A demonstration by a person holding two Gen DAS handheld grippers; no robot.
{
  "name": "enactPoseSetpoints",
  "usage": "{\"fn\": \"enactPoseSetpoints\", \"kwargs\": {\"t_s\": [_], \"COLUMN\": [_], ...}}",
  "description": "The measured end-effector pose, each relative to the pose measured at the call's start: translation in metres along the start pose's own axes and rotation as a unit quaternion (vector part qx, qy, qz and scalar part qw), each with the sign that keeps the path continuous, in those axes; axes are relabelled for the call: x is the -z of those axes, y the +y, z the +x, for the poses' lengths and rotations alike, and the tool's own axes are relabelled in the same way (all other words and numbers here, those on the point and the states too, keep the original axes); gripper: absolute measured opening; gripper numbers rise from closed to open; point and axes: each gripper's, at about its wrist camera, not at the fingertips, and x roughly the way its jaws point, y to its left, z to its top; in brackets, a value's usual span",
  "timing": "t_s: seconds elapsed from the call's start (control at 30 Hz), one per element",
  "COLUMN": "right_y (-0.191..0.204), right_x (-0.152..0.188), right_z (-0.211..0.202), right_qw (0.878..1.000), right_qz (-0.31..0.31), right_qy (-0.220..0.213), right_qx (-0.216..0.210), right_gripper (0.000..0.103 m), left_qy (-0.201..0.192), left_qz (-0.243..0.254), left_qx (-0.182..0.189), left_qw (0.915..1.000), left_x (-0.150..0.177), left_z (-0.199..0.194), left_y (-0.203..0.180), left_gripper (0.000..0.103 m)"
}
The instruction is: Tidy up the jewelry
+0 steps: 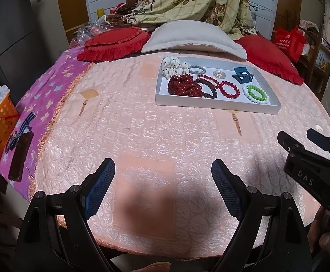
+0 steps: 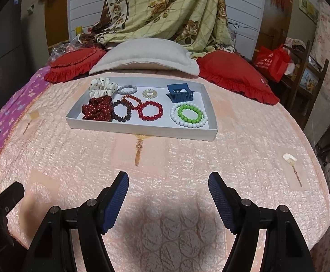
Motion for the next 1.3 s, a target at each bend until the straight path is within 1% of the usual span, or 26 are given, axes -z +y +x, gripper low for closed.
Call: {"fn": "enactPoseSetpoints", "kwargs": {"t_s": [0.27,0.73,1.03,1.2,1.3], "right_y": [0.003,0.012,0.009,0.008,0.007], "right_x": [-0.005,-0.011,-0.011,-0.013,-0.013], "right_z": [-0.002,0.011,0.023,0.028,0.033], "right_qw": [1.000,1.000,1.000,1.000,1.000], "right_qz": [-0.003,-0.009,-0.005,-0.005,-0.004], "right_qy": [-0.012,-0.003,0.006,0.009,0.013], "right_qx": [-0.004,-0.006,-0.006,-0.007,-0.009], "right_gripper": [0.071,0.071,0.071,0.071,0.071], "left_qy": [-0.001,0.005,0.013,0.013,0.015], "left_qz": [-0.009,-0.009,-0.003,0.003,-0.003], "left_qx": [-0.007,-0.008,-0.010,-0.008,-0.007], "left_qw": [0.9999,0.9999,0.9999,0.9999,0.9999], "left_x": [-0.008,-0.014,-0.015,-0.022,-0.026], "left_z": [0.005,0.014,0.025,0.031,0.036], "left_y": [0.007,0.009,0.005,0.003,0.005], "left_gripper": [0.087,0.087,0.087,0.087,0.087]}}
